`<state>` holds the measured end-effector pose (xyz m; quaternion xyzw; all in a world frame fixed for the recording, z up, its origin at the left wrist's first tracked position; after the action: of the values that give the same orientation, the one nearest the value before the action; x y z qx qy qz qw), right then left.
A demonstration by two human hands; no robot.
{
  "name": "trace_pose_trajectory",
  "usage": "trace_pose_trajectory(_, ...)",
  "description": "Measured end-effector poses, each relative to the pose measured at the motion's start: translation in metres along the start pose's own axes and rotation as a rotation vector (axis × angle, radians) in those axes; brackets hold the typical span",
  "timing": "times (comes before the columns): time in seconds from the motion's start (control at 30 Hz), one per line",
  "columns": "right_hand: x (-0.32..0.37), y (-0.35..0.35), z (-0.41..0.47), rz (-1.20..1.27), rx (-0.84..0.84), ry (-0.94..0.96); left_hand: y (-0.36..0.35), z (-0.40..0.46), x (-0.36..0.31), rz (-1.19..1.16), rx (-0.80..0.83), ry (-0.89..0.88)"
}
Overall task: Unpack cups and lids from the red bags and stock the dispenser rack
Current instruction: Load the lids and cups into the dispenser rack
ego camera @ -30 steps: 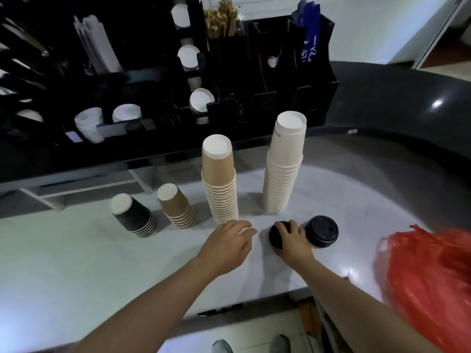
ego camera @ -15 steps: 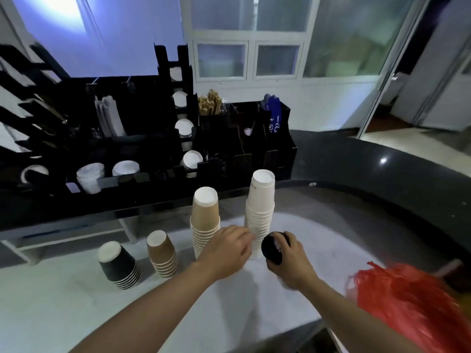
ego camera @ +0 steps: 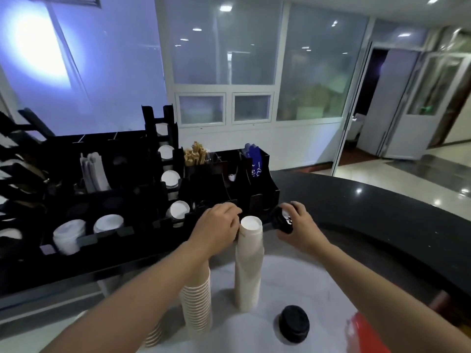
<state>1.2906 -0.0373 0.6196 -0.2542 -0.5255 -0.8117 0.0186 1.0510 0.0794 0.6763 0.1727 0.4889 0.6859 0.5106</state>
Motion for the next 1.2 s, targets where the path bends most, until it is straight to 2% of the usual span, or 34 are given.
trace_pose_trajectory(0.17, 0.011, 0.007, 0.082, 0.027, 0.016, 0.152, -0.012, 0.042, 0.039, 0.161, 0.266, 0.082)
trace_pose_trajectory(0.33, 0.024, -0.021, 0.151, -0.057, 0.116, 0.311, -0.043, 0.064, 0.067, 0.235, 0.515, 0.184)
trace_pose_trajectory(0.57, 0.027, -0.065, 0.211, -0.203, 0.254, 0.440, -0.071, 0.081, 0.085, 0.363, 0.715, 0.234)
trace_pose_trajectory(0.77, 0.025, -0.095, 0.236, -0.374, 0.300, 0.539, -0.082, 0.083, 0.089, 0.385, 0.739, 0.246)
trace_pose_trajectory(1.03, 0.010, -0.129, 0.215, -0.618, 0.468, 0.528, -0.087, 0.086, 0.093, 0.379, 0.717, 0.225)
trace_pose_trajectory(1.2, 0.012, -0.125, 0.211, -0.631, 0.527, 0.545, -0.085, 0.088, 0.094, 0.355, 0.728, 0.228)
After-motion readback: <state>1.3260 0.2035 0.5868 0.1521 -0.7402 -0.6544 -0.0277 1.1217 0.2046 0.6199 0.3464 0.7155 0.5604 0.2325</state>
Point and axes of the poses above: each hand's wrist, its own z-axis towards the middle knuckle, its own y-axis out of the back of the hand, x = y × z, the point moved 4 cm from there along z, towards the middle knuckle, and after that the axes turned 2 degrees about y, right-handed, at the moved point
